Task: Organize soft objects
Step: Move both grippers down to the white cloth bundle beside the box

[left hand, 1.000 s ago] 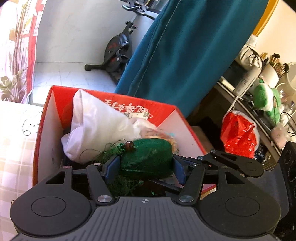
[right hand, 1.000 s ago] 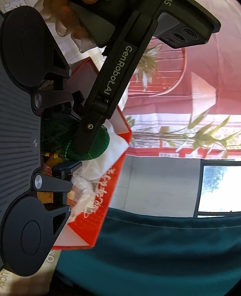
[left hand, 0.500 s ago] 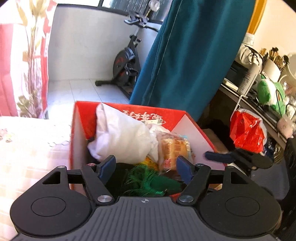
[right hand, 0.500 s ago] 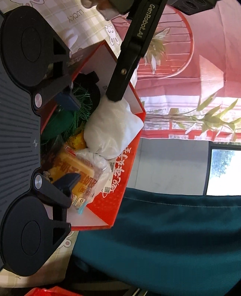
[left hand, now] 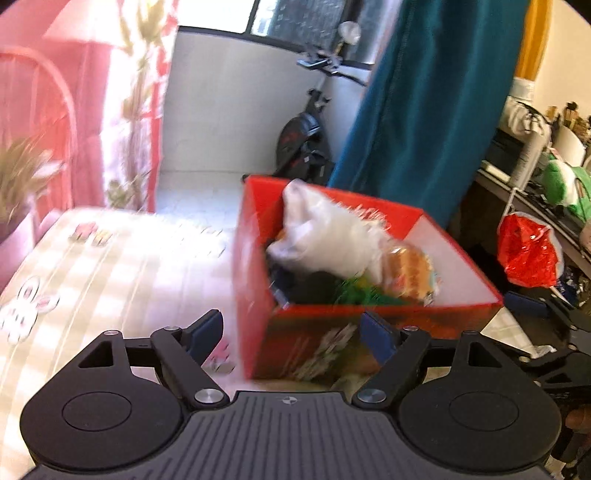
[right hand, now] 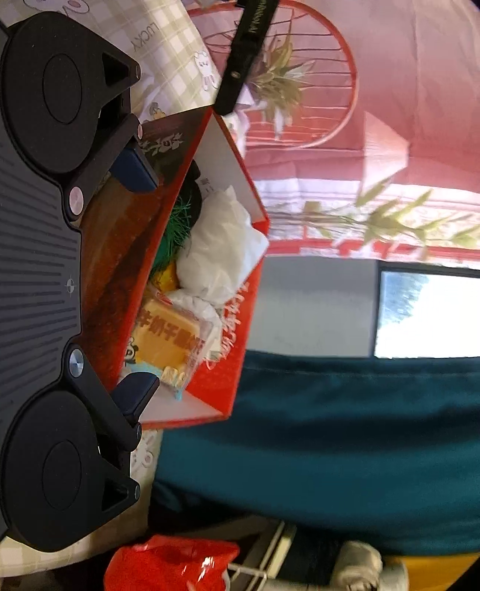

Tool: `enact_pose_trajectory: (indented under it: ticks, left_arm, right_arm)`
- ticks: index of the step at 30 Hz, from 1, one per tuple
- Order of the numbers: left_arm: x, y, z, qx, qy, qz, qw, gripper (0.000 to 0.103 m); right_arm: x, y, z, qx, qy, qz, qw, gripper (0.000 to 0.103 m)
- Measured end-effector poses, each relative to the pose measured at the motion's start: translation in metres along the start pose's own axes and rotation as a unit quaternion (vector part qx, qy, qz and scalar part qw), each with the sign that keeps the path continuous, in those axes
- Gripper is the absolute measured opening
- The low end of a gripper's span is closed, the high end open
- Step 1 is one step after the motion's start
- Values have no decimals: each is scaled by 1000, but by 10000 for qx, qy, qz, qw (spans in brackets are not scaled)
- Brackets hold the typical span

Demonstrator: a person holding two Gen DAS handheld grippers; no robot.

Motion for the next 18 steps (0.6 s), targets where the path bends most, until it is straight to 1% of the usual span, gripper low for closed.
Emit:
enact_pose_trajectory:
  ticks: [2, 5, 10, 12, 14, 16, 18]
  left_arm:
    - [0, -7, -9, -85, 91, -81, 9999, 83]
    - [4, -20, -18, -191, 221, -191, 9994, 83]
    - [12, -38, -23, -214, 274, -356, 9988, 83]
    - [16, -44, -23, -207, 288, -417, 9985, 83]
    - [19, -49, -25, -252, 297, -445, 9982, 83]
    - [19, -55, -26, -342, 298, -453, 9979, 83]
    - [20, -57, -27, -414, 277, -477, 9976, 83]
  right_arm:
    - [-5, -8, -1, 121, 111, -22, 9999, 103]
    - [-6, -23, -2, 265, 129, -166, 9994, 103]
    - [6, -48, -2, 437, 164, -505, 9976, 101]
    - [11, -56, -1, 541, 168, -592, 9966, 97]
    - [18, -64, 0, 616, 161, -696, 9955, 88]
    - [24, -70, 1, 631, 152, -789, 9948, 82]
    - [30, -76, 1, 625, 152, -873, 9941, 78]
Point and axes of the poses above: each gripper's, at about its wrist camera, not at the fingertips, and x roughly the way its jaws point, z to its right, y to its top, the point moved 1 cm from there along x, roughly the way its jaws point, and after that the axes turned 10 degrees about z, right-handed, at the moved point
